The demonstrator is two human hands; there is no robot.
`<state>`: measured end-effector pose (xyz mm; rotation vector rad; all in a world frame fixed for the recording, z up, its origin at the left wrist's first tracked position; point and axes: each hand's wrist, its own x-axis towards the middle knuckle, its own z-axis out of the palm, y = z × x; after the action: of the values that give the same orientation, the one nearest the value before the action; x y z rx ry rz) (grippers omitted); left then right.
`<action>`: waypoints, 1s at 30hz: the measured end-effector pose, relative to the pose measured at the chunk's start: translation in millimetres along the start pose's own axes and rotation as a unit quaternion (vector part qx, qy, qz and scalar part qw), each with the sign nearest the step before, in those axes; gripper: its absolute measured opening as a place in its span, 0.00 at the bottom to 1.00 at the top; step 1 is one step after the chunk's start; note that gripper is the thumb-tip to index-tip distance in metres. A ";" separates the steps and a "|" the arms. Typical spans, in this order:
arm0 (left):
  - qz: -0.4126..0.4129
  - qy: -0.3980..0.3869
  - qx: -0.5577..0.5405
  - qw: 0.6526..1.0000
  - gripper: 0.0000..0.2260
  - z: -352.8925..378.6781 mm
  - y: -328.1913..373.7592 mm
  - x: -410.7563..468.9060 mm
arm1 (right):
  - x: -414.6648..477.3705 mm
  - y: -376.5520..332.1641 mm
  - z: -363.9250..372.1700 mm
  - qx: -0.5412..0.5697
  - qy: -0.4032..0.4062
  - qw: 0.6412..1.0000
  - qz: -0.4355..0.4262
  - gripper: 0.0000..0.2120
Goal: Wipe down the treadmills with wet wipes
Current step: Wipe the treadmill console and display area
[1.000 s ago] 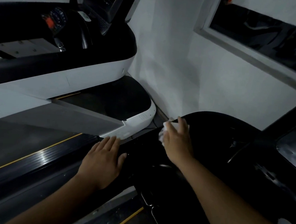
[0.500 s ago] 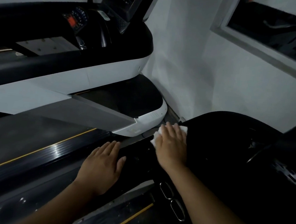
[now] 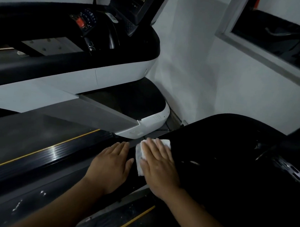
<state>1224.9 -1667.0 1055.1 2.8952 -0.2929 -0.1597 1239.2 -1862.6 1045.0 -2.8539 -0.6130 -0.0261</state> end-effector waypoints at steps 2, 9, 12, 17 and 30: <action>0.007 0.003 0.000 1.000 0.43 0.8 -9.6 -12.1 | -12.0 15.2 -2.8 -0.003 0.001 1.000 0.005 0.28; 0.012 0.031 -0.013 0.999 0.36 1.3 -9.3 -22.1 | 35.9 -6.0 -1.5 -0.017 0.013 0.994 0.104 0.32; 0.017 0.029 -0.013 0.999 0.36 2.3 -11.8 -23.1 | -8.4 -29.4 10.1 0.004 0.034 0.999 -0.005 0.27; 0.018 0.035 -0.015 0.999 0.34 0.8 -10.5 -21.6 | 0.7 19.8 4.6 0.007 0.071 0.989 0.133 0.31; 0.005 0.043 0.012 0.999 0.35 3.1 -64.1 -71.2 | 9.4 -15.8 3.4 0.017 0.052 0.989 0.137 0.35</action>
<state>1167.0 -1591.5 1043.0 2.9133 -0.2952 -0.0300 1241.3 -1844.0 1045.7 -2.8538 -0.1946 -0.1176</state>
